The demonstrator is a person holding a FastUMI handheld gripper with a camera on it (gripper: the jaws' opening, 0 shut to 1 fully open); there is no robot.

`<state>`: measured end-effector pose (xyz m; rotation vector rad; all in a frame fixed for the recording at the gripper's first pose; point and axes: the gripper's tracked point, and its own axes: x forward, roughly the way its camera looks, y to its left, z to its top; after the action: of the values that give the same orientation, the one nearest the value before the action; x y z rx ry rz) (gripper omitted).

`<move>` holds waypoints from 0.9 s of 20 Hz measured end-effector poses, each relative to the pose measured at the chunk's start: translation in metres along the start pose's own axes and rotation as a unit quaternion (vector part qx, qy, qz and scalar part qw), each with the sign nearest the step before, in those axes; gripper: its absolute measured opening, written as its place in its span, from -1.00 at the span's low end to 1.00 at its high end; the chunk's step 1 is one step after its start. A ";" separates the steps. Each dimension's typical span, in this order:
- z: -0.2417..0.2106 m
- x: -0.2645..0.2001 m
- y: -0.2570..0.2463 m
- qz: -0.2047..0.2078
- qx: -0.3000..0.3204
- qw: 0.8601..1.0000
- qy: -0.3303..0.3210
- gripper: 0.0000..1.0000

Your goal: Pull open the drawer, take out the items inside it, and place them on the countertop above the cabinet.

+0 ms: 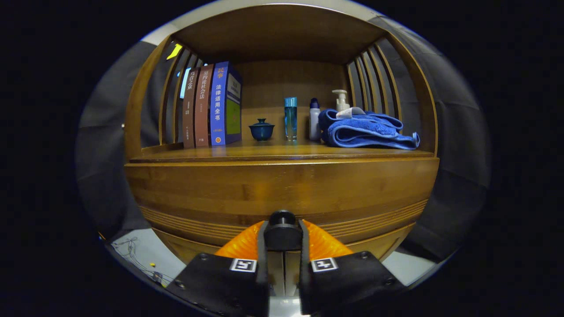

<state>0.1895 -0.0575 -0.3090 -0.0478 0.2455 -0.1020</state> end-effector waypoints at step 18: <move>-0.031 -0.154 -0.009 0.020 0.022 0.999 0.015 -0.40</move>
<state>0.0325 -0.0511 -0.3010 0.0022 0.2744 -0.0692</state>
